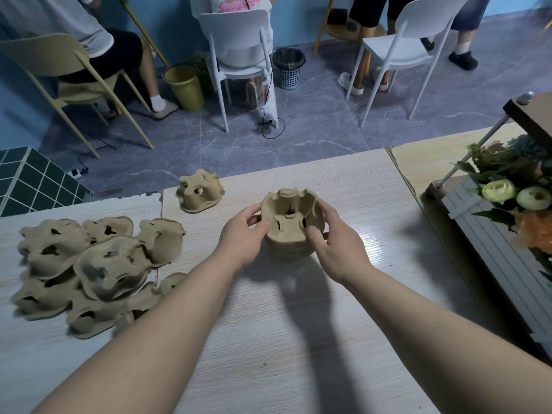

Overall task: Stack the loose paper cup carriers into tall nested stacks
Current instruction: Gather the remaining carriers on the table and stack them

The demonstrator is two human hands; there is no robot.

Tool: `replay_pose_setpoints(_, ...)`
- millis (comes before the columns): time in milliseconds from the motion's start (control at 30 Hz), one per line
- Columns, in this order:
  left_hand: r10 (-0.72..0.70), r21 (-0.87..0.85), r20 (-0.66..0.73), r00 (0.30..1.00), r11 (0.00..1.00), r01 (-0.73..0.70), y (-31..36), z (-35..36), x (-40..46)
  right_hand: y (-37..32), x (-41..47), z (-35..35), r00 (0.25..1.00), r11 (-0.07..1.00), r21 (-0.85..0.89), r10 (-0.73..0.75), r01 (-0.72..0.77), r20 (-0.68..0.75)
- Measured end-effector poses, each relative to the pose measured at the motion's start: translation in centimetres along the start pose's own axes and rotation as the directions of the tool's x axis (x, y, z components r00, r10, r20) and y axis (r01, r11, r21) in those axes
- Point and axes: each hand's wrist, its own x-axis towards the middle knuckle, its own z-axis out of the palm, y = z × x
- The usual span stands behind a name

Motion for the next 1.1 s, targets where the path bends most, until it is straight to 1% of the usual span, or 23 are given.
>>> replay_pose_setpoints(200, -0.054, -0.045, -0.011, 0.998, 0.998, 0.053, -1.1, -2.2, -1.4, -0.6, -0.6, 1.3, 1.0, 1.0, 0.021, 0.015, -0.015, 0.005)
replay_pose_setpoints(400, -0.058, -0.017, -0.017, 0.998, 0.998, 0.058, -2.9, -4.9, -2.3, -1.6, -1.3, 3.5, 1.0, 1.0, -0.011, -0.024, 0.025, 0.015)
replay_pose_setpoints(467, -0.032, 0.032, -0.044, 0.999, 0.999, 0.033, -3.0, -5.6, -2.0, -1.8, -1.3, 4.1, 1.0, 0.999, -0.043, -0.022, 0.023, 0.008)
replay_pose_setpoints(567, 0.062, 0.15, -0.129, 0.99, 0.988, -0.042, -2.7, -7.1, -0.4, -2.0, -1.2, 4.7, 1.0, 0.996, -0.081, -0.025, 0.024, -0.014)
replay_pose_setpoints(667, 0.167, 0.316, -0.171, 0.971, 0.943, -0.107, -2.4, -9.2, 2.1, -2.2, -1.2, 5.2, 0.999, 0.995, -0.094, -0.014, 0.01, -0.041)
replay_pose_setpoints(733, 0.205, 0.411, -0.183, 0.961, 0.904, -0.115, -2.5, -10.5, 3.8, -2.3, -1.2, 5.5, 0.998, 0.995, -0.099, -0.005, -0.002, -0.065)
replay_pose_setpoints(833, 0.223, 0.508, -0.167, 0.96, 0.854, -0.11, -2.8, -12.0, 6.4, -2.5, -1.2, 6.0, 0.995, 0.995, -0.099, 0.01, -0.02, -0.098)
replay_pose_setpoints(967, 0.174, 0.555, -0.125, 0.977, 0.828, -0.077, -3.8, -13.5, 9.6, -2.8, -1.0, 6.7, 0.993, 0.998, -0.067, 0.008, -0.017, -0.121)
replay_pose_setpoints(1100, 0.167, 0.631, -0.073, 0.983, 0.771, -0.085, -4.0, -14.2, 12.2, -3.4, -1.2, 7.4, 0.989, 0.999, -0.053, 0.003, -0.01, -0.145)
